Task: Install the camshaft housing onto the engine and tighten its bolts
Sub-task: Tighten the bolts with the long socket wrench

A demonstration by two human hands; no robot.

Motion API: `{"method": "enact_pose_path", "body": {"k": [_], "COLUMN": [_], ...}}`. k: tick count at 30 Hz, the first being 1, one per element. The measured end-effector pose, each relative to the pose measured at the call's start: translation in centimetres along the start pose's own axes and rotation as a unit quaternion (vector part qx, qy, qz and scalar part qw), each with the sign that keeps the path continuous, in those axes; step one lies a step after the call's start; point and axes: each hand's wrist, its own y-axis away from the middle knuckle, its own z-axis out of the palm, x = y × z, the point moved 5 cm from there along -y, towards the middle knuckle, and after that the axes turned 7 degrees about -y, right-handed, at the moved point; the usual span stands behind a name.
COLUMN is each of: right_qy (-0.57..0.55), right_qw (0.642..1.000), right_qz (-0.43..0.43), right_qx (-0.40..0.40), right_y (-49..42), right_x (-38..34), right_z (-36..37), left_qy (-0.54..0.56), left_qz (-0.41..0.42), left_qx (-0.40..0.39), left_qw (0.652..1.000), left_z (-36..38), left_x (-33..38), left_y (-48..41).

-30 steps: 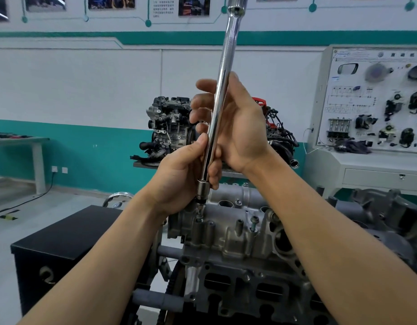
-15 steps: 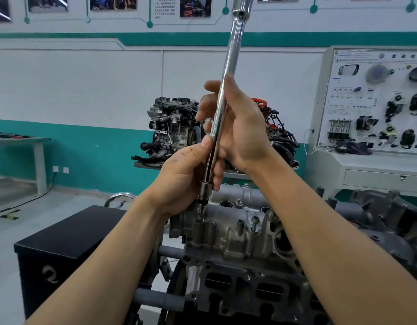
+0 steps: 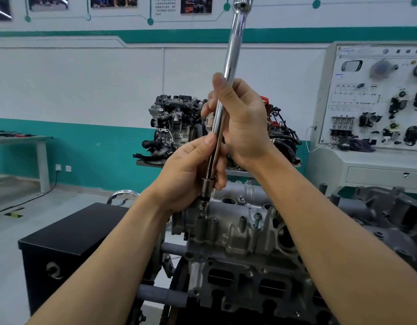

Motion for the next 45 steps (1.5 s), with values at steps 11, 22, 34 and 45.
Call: {"method": "enact_pose_path", "body": {"k": [11,22,34,45], "right_qy": [-0.038,-0.06,-0.032,-0.06], "right_qw": [0.998,0.995,0.999,0.998], "right_qz": [0.025,0.05,0.021,0.031], "right_qx": [-0.033,-0.059,-0.008,-0.021], "right_y": [0.3,0.66,0.39,0.51], "right_x": [-0.1,0.07,0.07,0.08], "right_z": [0.55,0.71,0.35,0.6], "left_qy": [0.001,0.041,0.023,0.02], "left_qz": [-0.006,-0.053,-0.032,-0.011], "left_qx": [-0.009,-0.004,-0.018,-0.001], "left_qw": [1.0,0.998,0.999,1.0], "left_z": [-0.04,0.18,0.25,0.15], "left_x": [-0.02,-0.18,-0.11,0.14], "left_y": [-0.01,-0.05,-0.05,0.06]}}
